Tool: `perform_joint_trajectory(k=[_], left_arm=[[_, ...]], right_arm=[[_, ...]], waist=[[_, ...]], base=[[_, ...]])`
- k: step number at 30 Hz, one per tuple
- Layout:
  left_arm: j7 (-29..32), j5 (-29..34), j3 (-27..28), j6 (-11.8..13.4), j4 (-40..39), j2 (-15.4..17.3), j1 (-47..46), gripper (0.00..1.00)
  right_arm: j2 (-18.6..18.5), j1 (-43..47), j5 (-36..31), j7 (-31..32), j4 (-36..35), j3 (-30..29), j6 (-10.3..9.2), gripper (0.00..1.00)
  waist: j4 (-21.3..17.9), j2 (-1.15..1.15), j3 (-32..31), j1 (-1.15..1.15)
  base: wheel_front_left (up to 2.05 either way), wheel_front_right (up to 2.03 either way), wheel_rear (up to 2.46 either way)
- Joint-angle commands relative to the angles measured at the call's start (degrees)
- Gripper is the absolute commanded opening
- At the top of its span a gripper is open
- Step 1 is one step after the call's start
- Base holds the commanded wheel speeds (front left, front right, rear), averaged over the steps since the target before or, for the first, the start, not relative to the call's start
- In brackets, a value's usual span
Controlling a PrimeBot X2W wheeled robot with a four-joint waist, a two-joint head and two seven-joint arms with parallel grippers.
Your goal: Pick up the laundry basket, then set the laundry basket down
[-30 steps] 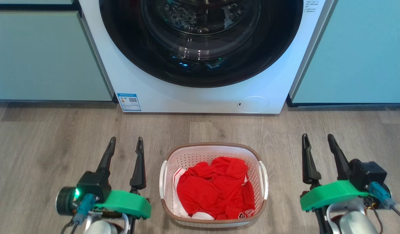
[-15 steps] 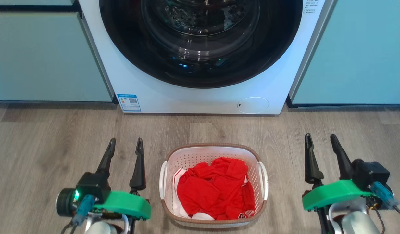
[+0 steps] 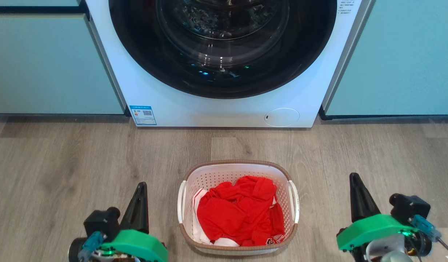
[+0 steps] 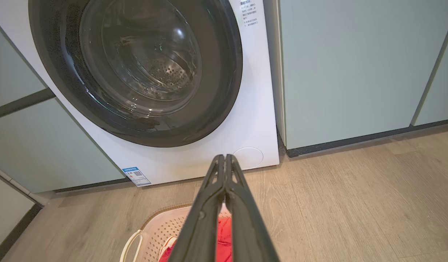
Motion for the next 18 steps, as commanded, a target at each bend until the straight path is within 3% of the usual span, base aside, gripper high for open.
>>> perform_joint_trajectory(k=[1,18], left_arm=[[0.25,-1.64,0.89,-0.46,-1.61,0.26,-2.84,0.0],[2.44,-13.28,2.88,-2.07,-0.16,0.82,-4.27,0.0]], right_arm=[[-0.57,-2.14,1.59,0.21,-1.67,-0.49,0.02,0.0],[-1.08,-3.14,12.34,2.5,-0.85,-1.43,0.06,0.0]], waist=[[-0.05,0.0,0.0,0.0],[-0.71,0.0,0.07,0.0]], base=[[0.0,0.0,0.0],[0.0,0.0,0.0]])
